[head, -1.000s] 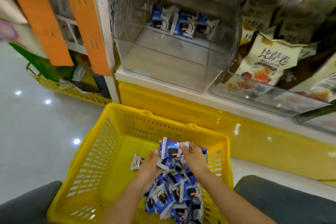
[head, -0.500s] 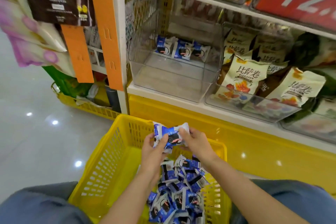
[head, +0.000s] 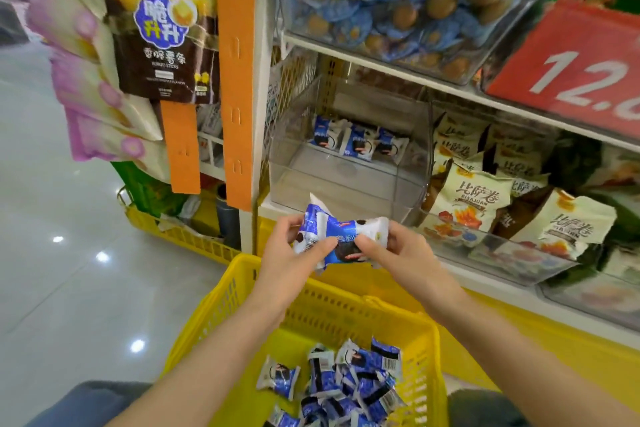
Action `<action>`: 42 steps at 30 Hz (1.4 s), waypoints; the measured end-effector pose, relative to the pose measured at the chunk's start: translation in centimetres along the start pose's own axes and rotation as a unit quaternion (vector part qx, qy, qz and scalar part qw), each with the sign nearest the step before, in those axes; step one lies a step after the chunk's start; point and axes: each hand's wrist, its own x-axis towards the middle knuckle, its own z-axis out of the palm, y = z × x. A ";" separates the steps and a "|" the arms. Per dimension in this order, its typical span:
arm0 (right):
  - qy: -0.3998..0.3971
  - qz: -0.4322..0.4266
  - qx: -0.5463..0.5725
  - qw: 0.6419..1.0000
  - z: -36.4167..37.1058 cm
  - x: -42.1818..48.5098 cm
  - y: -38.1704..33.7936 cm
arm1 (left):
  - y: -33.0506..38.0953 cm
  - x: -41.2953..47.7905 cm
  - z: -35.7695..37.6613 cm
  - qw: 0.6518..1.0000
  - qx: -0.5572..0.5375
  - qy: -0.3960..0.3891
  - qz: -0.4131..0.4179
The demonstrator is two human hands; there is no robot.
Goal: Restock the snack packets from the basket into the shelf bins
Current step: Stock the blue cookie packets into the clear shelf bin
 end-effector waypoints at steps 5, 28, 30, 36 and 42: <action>-0.024 -0.088 -0.146 0.985 -1.0 1.5 -2.9 | 2.4 1.8 -1.4 0.996 0.045 -0.022 0.067; 0.131 0.090 -0.514 0.843 -4.7 22.7 -2.3 | 3.0 10.1 -4.2 0.989 -0.106 0.026 0.098; 0.135 0.104 -0.528 0.832 -5.0 23.5 -1.7 | 2.8 10.7 -4.1 0.988 -0.119 0.019 0.098; 0.134 0.152 -0.483 0.852 -5.0 25.8 -0.1 | 2.2 11.9 -3.8 0.988 -0.130 0.005 0.088; 0.117 0.138 -0.515 0.838 -4.2 27.6 0.8 | 1.9 12.3 -4.6 0.986 -0.144 0.003 0.079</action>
